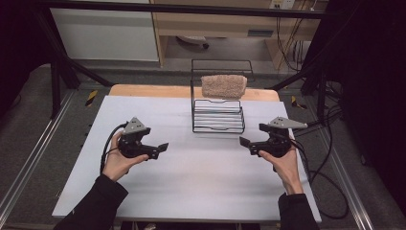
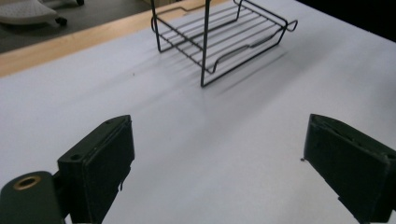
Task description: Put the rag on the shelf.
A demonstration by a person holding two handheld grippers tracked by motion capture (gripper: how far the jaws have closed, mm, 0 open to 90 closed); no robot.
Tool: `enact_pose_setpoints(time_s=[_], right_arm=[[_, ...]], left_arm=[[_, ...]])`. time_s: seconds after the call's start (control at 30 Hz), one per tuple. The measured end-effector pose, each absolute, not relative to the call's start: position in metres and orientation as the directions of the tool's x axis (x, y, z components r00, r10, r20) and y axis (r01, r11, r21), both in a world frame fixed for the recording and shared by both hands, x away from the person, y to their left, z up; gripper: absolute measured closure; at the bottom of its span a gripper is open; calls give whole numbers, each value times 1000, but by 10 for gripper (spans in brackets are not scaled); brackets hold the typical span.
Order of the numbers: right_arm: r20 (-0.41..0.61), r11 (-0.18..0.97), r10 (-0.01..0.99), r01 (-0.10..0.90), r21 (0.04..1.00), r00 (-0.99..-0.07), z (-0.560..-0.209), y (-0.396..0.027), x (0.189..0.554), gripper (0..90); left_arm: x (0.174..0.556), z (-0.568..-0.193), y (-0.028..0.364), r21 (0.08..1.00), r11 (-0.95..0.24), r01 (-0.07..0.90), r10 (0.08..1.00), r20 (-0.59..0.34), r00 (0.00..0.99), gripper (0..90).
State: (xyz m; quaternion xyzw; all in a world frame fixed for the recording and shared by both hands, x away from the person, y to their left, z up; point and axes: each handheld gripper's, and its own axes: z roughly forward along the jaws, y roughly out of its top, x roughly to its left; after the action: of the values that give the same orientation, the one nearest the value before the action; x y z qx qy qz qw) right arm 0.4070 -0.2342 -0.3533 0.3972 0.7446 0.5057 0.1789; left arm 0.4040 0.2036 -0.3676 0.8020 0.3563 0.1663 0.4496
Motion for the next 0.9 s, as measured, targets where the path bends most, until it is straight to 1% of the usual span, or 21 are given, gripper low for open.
enact_pose_setpoints(time_s=[0.07, 0.17, 0.27, 0.5, 0.9], right_arm=[[138, 184, 770, 425, 886, -623, -361, -234, 405, 7], [150, 194, 766, 446, 874, -626, -374, -234, 401, 7], [151, 203, 750, 440, 875, -645, -385, -236, 395, 6], [154, 239, 738, 468, 851, -657, -409, -244, 383, 7], [188, 231, 746, 513, 827, -639, -436, -267, 368, 7]], left_arm=[[400, -374, 208, 835, -344, 430, 725, -55, 686, 65], [393, -383, 216, 833, -341, 435, 727, -60, 684, 63], [386, -392, 224, 831, -339, 441, 731, -62, 679, 63], [373, -409, 246, 826, -327, 459, 748, -71, 660, 65], [361, -430, 270, 819, -332, 468, 751, -71, 657, 66]])
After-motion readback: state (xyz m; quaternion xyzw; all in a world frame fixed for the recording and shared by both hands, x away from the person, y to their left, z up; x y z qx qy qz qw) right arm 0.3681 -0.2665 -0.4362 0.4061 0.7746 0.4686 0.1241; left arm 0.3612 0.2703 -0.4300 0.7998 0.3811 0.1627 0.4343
